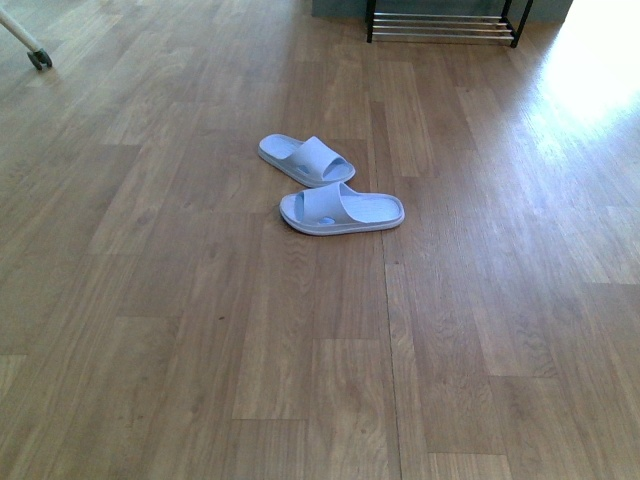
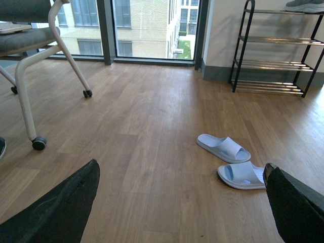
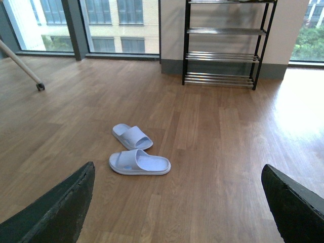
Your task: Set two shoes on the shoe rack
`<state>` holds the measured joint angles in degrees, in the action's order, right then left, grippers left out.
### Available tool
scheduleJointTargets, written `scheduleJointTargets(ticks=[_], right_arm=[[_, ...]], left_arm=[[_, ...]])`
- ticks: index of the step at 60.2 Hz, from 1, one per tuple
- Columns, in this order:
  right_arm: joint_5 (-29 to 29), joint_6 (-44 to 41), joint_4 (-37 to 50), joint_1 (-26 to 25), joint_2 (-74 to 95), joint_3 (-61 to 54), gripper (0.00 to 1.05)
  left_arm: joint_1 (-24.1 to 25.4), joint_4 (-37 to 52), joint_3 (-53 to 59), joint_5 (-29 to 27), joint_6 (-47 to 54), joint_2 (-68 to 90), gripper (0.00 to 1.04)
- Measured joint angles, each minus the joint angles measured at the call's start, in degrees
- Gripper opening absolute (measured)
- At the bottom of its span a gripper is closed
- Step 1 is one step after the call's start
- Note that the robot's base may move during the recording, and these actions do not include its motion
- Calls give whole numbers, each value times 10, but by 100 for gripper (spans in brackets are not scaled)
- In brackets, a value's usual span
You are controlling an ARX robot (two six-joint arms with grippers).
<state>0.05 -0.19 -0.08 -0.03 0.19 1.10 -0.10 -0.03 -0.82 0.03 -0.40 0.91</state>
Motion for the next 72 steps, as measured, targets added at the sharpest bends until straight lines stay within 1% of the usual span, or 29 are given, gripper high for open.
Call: scheduleJointTargets(ticks=[72], right_arm=[[0,0,0,0,0,0,95]], left_arm=[[0,0,0,0,0,0,95]])
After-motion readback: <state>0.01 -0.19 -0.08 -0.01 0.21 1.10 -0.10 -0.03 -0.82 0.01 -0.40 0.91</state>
